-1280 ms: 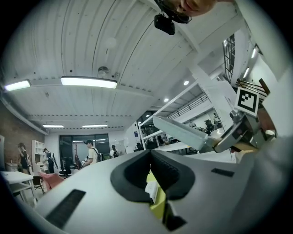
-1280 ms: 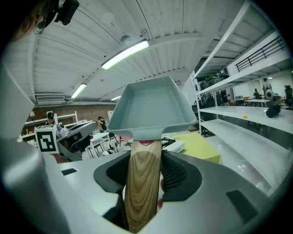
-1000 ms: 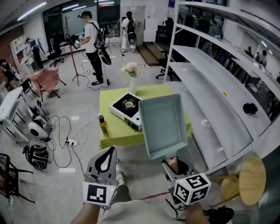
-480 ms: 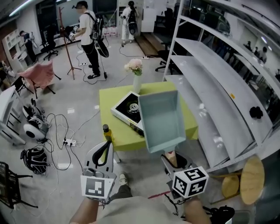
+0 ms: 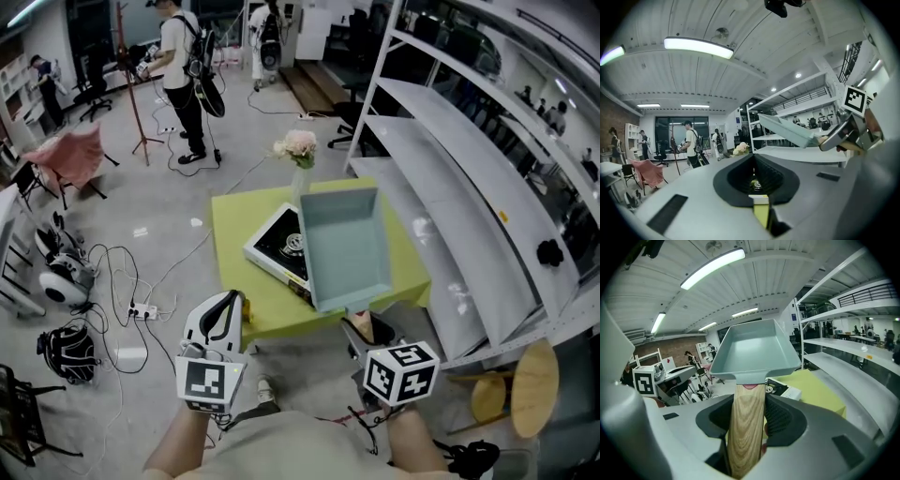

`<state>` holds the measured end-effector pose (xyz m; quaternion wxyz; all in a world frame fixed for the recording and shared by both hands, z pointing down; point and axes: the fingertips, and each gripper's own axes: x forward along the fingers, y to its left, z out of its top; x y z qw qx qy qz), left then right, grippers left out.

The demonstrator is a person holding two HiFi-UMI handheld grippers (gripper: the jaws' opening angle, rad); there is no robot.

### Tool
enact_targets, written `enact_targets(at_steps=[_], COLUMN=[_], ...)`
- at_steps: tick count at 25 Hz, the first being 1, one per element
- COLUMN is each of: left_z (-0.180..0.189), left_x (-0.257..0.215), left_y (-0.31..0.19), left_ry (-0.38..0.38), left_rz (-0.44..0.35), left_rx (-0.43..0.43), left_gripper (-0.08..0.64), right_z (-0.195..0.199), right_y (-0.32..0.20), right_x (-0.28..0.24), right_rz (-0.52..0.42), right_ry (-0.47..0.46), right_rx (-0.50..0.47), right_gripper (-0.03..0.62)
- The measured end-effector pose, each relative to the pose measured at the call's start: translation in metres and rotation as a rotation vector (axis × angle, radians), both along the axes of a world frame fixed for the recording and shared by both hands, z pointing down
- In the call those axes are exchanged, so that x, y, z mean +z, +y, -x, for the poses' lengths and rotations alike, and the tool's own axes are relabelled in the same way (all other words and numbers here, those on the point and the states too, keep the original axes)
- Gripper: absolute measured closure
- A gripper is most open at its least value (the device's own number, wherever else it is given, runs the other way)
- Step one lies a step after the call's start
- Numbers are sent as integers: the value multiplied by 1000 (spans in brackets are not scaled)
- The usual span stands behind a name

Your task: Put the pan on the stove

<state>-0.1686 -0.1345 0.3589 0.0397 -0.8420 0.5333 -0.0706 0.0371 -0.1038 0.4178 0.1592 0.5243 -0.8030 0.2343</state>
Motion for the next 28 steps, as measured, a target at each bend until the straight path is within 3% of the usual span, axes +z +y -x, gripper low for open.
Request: enact_targets(at_steps=[11,28], left_z=[26,-3], left_x=[22,79], left_y=[-67,-143], left_ry=[-40,-81], left_rz=[27,174], left_rx=[21,-46], left_gripper=[552,552], right_z=[25,15], right_y=[-80,-167], right_x=[29,118], right_rz=[60,252], right_ry=[52,108], right_rx=[24,-87], right_gripper=[408,408])
